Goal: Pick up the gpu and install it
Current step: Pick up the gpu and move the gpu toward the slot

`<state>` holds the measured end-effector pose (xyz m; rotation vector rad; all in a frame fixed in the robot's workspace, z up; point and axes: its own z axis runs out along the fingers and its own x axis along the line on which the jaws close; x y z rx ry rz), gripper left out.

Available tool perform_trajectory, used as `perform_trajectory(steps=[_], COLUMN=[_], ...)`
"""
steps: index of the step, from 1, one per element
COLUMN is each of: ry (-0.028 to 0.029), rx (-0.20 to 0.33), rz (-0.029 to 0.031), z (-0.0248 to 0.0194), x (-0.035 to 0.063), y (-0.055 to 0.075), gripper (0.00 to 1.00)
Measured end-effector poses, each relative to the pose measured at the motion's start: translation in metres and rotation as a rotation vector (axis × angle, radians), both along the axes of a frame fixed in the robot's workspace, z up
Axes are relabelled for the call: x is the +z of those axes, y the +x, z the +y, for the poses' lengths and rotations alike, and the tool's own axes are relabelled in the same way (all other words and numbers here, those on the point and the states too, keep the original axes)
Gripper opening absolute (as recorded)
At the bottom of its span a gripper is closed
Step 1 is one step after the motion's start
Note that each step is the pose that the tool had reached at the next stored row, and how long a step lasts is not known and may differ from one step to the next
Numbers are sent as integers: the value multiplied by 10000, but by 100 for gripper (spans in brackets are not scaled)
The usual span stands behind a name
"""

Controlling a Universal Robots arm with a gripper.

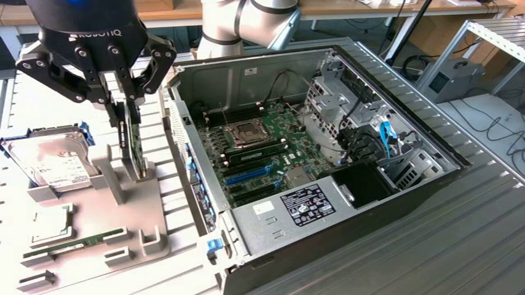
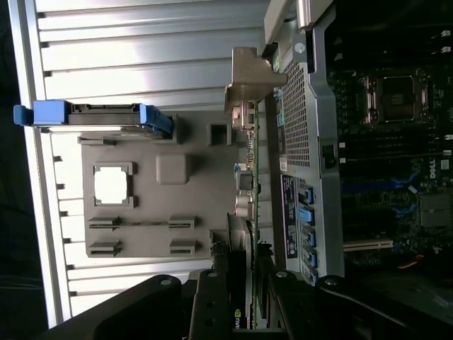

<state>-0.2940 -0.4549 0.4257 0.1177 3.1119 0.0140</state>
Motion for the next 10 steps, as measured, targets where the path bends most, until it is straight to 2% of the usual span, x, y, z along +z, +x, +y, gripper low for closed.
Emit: perform_trajectory(steps=[3, 10], ry=[1, 0], rx=[1, 0], rz=[0, 0], z=[0, 0], x=[0, 0], y=[74, 100], gripper=[26, 26])
